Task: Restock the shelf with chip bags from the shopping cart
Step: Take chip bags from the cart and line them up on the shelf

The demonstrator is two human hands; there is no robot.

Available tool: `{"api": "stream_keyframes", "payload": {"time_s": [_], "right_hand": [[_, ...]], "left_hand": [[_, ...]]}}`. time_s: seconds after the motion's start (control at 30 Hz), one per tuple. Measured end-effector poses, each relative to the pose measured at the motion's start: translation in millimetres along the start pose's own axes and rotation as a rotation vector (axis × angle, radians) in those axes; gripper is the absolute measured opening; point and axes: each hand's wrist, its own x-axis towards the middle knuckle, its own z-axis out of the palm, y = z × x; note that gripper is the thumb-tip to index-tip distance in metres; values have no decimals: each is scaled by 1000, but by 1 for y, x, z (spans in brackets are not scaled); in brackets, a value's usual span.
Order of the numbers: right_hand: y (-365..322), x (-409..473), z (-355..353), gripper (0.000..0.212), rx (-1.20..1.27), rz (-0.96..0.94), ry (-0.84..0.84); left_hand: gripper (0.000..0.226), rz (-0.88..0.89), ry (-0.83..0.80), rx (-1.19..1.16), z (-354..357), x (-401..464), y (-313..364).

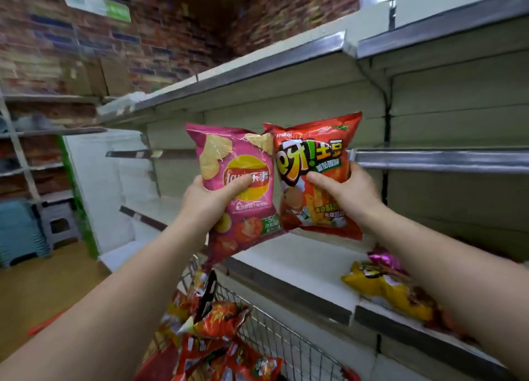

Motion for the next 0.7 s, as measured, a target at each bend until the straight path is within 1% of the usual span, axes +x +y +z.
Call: {"api": "stream_keyframes", "payload": {"time_s": [0.13, 0.27, 0.4, 0.57, 0.7], "right_hand": [[-18, -15, -28, 47, -47, 3, 157], [-28, -31, -66, 56, -130, 40, 307], [-38, -53, -112, 53, -191, 73, 437], [-47, -88, -177, 52, -254, 99, 567], [-54, -123, -235, 50, -316, 121, 663]], "left_hand": [[46, 30, -168, -39, 15, 6, 17], [45, 55, -318, -68, 45, 8, 31], [41, 79, -456, -108, 83, 0, 48], [53, 80, -607, -156, 140, -28, 70], [55, 99, -721, -186, 187, -63, 90]]}}
